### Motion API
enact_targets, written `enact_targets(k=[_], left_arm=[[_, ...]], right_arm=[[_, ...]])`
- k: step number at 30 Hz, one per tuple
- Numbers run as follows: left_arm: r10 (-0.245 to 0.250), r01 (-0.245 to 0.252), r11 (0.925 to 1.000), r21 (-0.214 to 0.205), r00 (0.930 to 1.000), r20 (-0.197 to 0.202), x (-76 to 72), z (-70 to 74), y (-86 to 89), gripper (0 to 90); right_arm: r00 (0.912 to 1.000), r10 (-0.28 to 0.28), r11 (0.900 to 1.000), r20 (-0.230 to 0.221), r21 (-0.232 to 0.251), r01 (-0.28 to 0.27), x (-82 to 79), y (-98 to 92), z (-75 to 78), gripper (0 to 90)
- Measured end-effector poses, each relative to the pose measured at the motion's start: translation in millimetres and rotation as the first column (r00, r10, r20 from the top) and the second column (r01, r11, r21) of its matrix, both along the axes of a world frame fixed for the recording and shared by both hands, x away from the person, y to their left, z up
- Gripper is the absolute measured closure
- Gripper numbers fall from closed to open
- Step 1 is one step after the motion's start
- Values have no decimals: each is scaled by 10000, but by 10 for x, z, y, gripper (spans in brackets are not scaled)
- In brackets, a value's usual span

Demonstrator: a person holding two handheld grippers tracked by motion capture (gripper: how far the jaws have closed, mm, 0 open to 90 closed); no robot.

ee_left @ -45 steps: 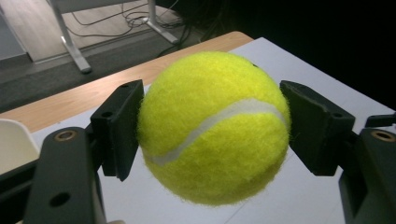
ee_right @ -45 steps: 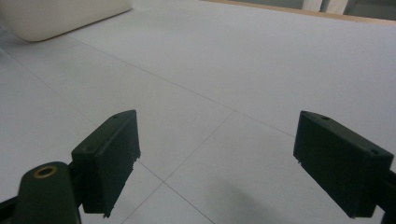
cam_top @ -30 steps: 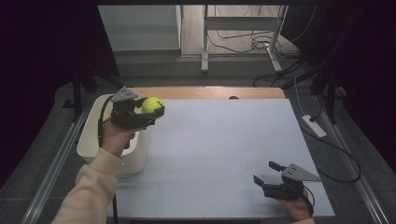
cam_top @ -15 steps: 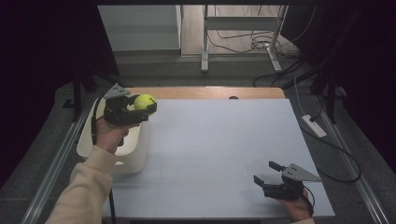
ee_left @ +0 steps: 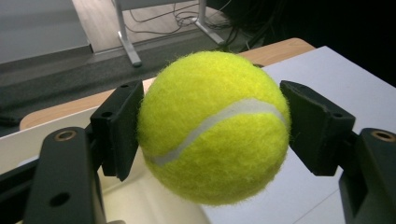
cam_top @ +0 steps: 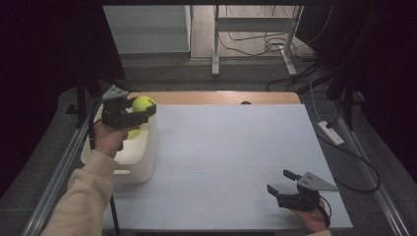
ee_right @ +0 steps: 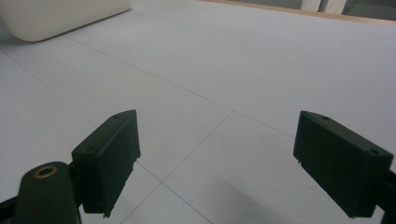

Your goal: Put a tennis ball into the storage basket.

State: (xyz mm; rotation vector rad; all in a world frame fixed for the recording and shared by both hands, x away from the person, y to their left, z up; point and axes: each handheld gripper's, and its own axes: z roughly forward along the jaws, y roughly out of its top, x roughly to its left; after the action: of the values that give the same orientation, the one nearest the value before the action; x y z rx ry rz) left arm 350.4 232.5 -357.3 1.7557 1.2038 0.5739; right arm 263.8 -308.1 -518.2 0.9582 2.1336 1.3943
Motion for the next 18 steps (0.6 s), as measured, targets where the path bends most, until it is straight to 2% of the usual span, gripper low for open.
enact_targets(k=[2,18], left_arm=[[66,-67,9999,-126,9999,-82,17,-10,38,270],[523,-520,9986,97,9978,-398,81,-65,171,270]], right_arm=[[10000,9,10000,-6,22,-9,-1,2,-1,143],[10000,0,10000,-5,29,0,-2,-1,0,143]])
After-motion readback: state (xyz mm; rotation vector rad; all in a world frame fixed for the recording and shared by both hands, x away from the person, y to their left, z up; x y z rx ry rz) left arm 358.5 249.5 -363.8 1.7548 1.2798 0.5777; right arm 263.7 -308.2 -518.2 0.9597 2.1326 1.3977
